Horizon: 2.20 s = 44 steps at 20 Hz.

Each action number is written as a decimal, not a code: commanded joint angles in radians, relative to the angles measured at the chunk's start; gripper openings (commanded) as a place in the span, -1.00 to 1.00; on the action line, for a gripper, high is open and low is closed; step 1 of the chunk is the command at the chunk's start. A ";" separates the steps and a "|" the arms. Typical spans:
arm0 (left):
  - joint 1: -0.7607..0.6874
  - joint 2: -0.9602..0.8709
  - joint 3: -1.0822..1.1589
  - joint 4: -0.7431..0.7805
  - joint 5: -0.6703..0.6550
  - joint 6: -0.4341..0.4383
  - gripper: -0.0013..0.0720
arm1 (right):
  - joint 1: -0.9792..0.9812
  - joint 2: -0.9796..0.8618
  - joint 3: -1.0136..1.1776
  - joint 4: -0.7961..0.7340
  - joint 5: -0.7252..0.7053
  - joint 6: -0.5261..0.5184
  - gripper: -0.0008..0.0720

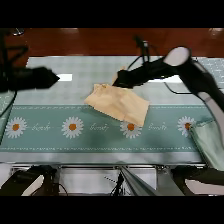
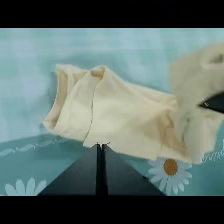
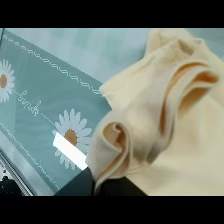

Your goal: Fold the shirts.

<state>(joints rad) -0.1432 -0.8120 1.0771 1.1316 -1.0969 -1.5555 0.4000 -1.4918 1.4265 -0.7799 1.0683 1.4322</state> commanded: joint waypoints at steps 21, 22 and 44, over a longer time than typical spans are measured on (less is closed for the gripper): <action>0.012 0.255 -0.493 -0.070 0.278 -0.085 -0.89 | -0.468 0.507 -0.714 -0.309 -0.169 0.227 0.72; 0.012 0.244 -0.493 -0.070 0.279 -0.085 -0.89 | -0.439 0.496 -0.798 -0.243 -0.218 0.222 0.72; -0.220 -0.018 -0.492 -0.105 0.376 -0.081 -0.89 | -0.210 -0.035 0.175 0.085 0.150 -0.061 -0.91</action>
<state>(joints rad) -0.3264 -0.8177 0.5842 1.0267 -0.7311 -1.6367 0.2146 -1.5238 1.3689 -0.6289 1.1027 1.3064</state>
